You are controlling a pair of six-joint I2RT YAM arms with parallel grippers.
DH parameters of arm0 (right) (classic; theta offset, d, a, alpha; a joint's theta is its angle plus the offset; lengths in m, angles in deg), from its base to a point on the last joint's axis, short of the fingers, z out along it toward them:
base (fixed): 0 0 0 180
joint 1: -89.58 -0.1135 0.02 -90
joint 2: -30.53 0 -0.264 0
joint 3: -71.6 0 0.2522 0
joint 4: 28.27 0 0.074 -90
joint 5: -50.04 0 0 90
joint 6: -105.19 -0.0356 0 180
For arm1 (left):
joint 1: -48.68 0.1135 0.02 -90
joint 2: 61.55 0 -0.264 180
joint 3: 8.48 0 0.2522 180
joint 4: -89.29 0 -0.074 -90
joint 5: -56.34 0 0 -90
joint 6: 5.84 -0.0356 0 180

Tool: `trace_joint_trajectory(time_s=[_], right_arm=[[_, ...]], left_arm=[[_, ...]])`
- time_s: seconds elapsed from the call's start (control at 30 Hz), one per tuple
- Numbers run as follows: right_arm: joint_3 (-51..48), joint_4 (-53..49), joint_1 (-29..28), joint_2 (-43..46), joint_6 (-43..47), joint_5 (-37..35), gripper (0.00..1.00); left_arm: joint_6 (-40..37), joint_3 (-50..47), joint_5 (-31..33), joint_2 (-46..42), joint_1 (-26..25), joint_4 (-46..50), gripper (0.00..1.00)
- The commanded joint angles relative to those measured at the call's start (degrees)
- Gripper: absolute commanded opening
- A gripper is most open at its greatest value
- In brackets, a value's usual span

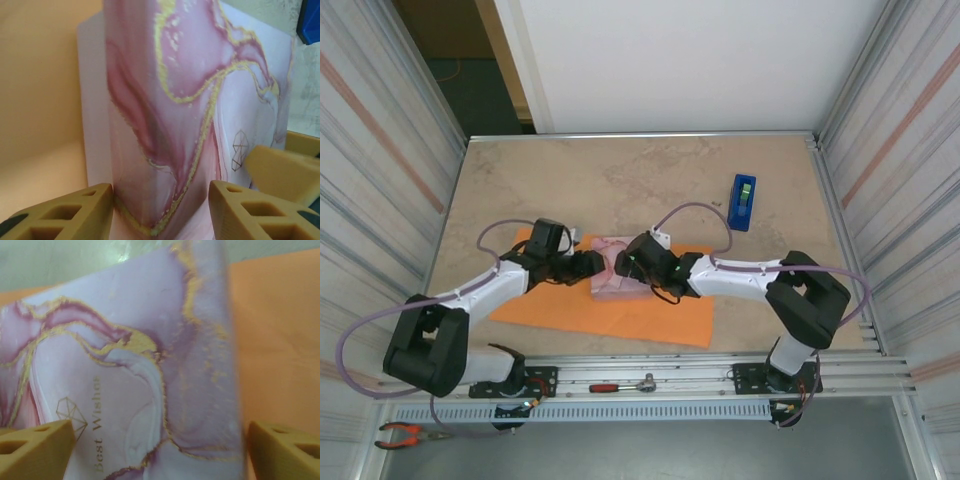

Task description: Wrap the gift box in paper

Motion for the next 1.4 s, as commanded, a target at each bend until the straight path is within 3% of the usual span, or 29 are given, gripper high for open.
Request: trace_joint_trajectory(time_s=[0.0, 0.17, 0.33, 0.43, 0.57, 0.63, 0.7, 1.13, 1.37], right_arm=[[0.96, 1.76, 0.93, 1.98, -1.10, 2.90, 0.96], [-4.48, -0.39, 4.83, 9.70, 0.03, 4.46, 0.98], [-10.19, -2.22, 9.23, 14.58, 1.22, 6.84, 0.98], [-12.65, -0.84, 12.30, 14.19, 2.54, 10.89, 0.81], [-13.66, 0.22, 14.53, 11.56, 4.31, 14.41, 0.40], [-13.67, 0.27, 15.01, 10.25, 4.80, 14.70, 0.26], [-13.71, 0.73, 15.79, 8.61, 5.22, 15.24, 0.18], [-12.08, 3.32, 23.40, -1.50, 10.10, 20.41, 0.05], [-5.67, 2.12, 28.52, -7.60, 13.81, 21.94, 0.04]], left_arm=[[-1.51, -1.46, -2.91, -2.82, 2.71, -4.18, 0.55], [1.08, -3.44, -0.73, -4.38, 7.75, -3.59, 0.62], [3.66, -3.48, 1.97, -3.00, 11.06, -2.89, 0.62], [4.49, -3.16, 2.47, -0.82, 11.41, -3.67, 0.60], [5.47, -3.37, 3.21, 1.46, 11.41, -4.91, 0.58], [5.85, -3.52, 3.79, 2.39, 11.41, -5.43, 0.58], [6.01, -3.57, 4.25, 3.35, 11.41, -5.96, 0.58], [8.29, -4.88, 7.11, 8.37, 11.41, -11.05, 0.57], [7.31, -2.05, 9.37, 12.99, 11.41, -12.75, 0.57]])
